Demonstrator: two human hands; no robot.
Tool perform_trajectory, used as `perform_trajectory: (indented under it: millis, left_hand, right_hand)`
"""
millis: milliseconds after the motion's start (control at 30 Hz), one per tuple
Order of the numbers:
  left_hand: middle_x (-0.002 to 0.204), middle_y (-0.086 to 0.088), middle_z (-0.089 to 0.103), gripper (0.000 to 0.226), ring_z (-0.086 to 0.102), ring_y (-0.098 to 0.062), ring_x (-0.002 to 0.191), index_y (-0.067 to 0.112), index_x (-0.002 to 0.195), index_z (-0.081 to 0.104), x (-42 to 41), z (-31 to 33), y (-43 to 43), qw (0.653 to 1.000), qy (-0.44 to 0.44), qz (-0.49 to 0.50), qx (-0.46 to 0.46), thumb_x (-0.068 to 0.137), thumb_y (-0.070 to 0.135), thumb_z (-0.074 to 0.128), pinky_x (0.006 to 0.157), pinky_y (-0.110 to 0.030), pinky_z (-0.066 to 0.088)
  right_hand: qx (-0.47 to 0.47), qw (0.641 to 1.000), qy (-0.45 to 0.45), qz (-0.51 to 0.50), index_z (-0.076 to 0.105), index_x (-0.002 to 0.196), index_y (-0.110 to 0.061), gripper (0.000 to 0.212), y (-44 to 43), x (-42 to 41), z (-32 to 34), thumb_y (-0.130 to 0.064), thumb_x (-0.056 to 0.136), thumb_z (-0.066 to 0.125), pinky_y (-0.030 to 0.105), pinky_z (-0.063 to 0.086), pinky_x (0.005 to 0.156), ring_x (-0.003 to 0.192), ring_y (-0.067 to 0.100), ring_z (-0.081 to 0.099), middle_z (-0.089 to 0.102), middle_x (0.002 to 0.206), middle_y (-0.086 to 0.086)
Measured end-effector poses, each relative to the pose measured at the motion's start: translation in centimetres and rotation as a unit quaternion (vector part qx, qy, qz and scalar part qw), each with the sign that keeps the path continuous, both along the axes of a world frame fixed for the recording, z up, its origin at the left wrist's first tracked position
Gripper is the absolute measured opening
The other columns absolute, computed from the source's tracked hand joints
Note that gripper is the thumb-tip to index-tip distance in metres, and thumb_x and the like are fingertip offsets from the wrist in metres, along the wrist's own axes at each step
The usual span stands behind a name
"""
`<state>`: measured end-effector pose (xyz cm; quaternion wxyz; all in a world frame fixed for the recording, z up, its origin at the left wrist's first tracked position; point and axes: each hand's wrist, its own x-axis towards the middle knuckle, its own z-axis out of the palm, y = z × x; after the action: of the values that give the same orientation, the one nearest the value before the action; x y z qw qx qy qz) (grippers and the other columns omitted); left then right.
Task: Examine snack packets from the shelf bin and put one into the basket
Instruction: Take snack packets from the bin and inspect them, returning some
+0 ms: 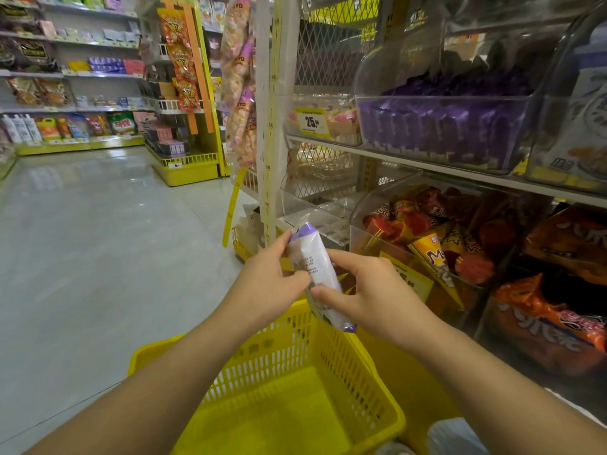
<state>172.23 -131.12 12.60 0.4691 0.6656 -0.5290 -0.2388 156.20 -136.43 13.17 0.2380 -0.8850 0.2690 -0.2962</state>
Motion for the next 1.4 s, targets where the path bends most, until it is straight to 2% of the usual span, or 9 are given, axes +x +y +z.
perform_trajectory:
  millis: [133,367,633,767,900,967,1067,1200,1400]
  left_hand:
    - [0.140,0.000,0.051,0.074,0.059,-0.021,0.117,0.031,0.150,0.032,0.1,0.7,0.1,0.993,0.099,-0.049,0.045,0.083,0.012,0.057,0.086,-0.043,0.058]
    - [0.124,-0.004,0.062,0.060,0.067,-0.025,0.104,0.019,0.144,0.044,0.2,0.2,0.0,0.993,0.115,-0.014,0.002,0.089,-0.004,0.048,0.085,-0.048,0.058]
    - [0.114,-0.005,0.071,0.046,0.072,-0.022,0.096,0.024,0.138,0.052,0.9,-0.3,-0.5,0.991,0.134,-0.006,-0.010,0.098,0.005,0.041,0.084,-0.045,0.059]
    - [0.098,0.008,0.075,0.039,0.073,-0.016,0.090,0.029,0.130,0.057,1.3,-0.8,-0.6,0.989,0.143,-0.029,-0.017,0.100,0.008,0.042,0.074,-0.033,0.061]
    - [0.128,-0.001,0.063,0.059,0.070,-0.021,0.102,0.023,0.146,0.040,1.6,-1.1,-0.7,0.983,0.171,-0.067,-0.003,0.093,0.002,0.055,0.082,-0.043,0.059]
    - [0.130,0.009,0.058,0.083,0.069,-0.020,0.105,0.028,0.152,0.027,1.4,-1.4,-0.7,0.978,0.193,-0.080,-0.005,0.085,-0.003,0.065,0.079,-0.041,0.060]
    - [0.123,0.027,0.053,0.108,0.070,-0.016,0.101,0.037,0.153,0.008,0.8,-2.1,-0.8,0.970,0.215,-0.109,-0.017,0.077,-0.009,0.069,0.071,-0.036,0.060]
    - [0.108,0.046,0.051,0.117,0.065,-0.016,0.112,0.040,0.153,0.002,0.7,-2.7,-1.0,0.969,0.209,-0.130,-0.023,0.065,0.000,0.069,0.075,-0.035,0.058]
    - [0.119,0.044,0.048,0.114,0.057,-0.002,0.119,0.042,0.152,0.003,1.0,-2.7,-0.9,0.973,0.165,-0.156,-0.025,0.066,0.010,0.071,0.084,-0.029,0.056]
  right_hand:
    - [-0.003,1.000,-0.007,0.005,0.063,0.121,-0.037,0.039,-0.1,-0.2,0.2,-0.032,0.083,0.071,0.011,0.041,0.053,0.058,-0.004,0.059,0.072,0.096,-0.015]
    - [0.001,1.000,-0.010,0.020,0.062,0.121,-0.040,0.043,0.0,-0.2,0.4,-0.034,0.080,0.074,0.011,0.042,0.052,0.058,-0.002,0.061,0.073,0.094,-0.016]
    - [0.036,0.999,-0.020,0.022,0.065,0.119,-0.036,0.038,-0.3,-0.4,0.8,-0.030,0.083,0.072,0.021,0.052,0.060,0.071,0.005,0.067,0.074,0.097,-0.011]
    - [0.053,0.998,-0.032,0.023,0.067,0.111,-0.041,0.033,-0.5,-0.4,0.6,-0.028,0.082,0.073,0.015,0.043,0.049,0.052,0.001,0.058,0.074,0.089,-0.009]
    - [0.136,0.988,-0.061,0.044,0.067,0.106,-0.040,0.034,-0.9,-0.4,0.7,-0.015,0.084,0.072,0.042,0.059,0.074,0.080,0.013,0.072,0.076,0.094,-0.003]
    - [0.175,0.980,-0.081,0.052,0.068,0.111,-0.029,0.033,-1.0,-0.5,0.7,-0.010,0.085,0.070,0.047,0.057,0.080,0.089,0.017,0.072,0.076,0.098,0.001]
    - [0.206,0.972,-0.098,0.048,0.069,0.115,-0.019,0.029,-1.1,-0.5,0.8,-0.009,0.087,0.068,0.049,0.057,0.082,0.088,0.022,0.073,0.076,0.097,0.005]
    - [0.232,0.965,-0.114,0.047,0.070,0.112,-0.015,0.026,-1.1,-0.4,0.9,-0.006,0.088,0.066,0.045,0.057,0.083,0.089,0.022,0.073,0.076,0.097,0.007]
    - [0.270,0.951,-0.139,0.053,0.069,0.112,-0.014,0.026,-1.5,-0.4,0.6,-0.006,0.088,0.066,0.040,0.059,0.082,0.090,0.024,0.073,0.075,0.098,0.008]
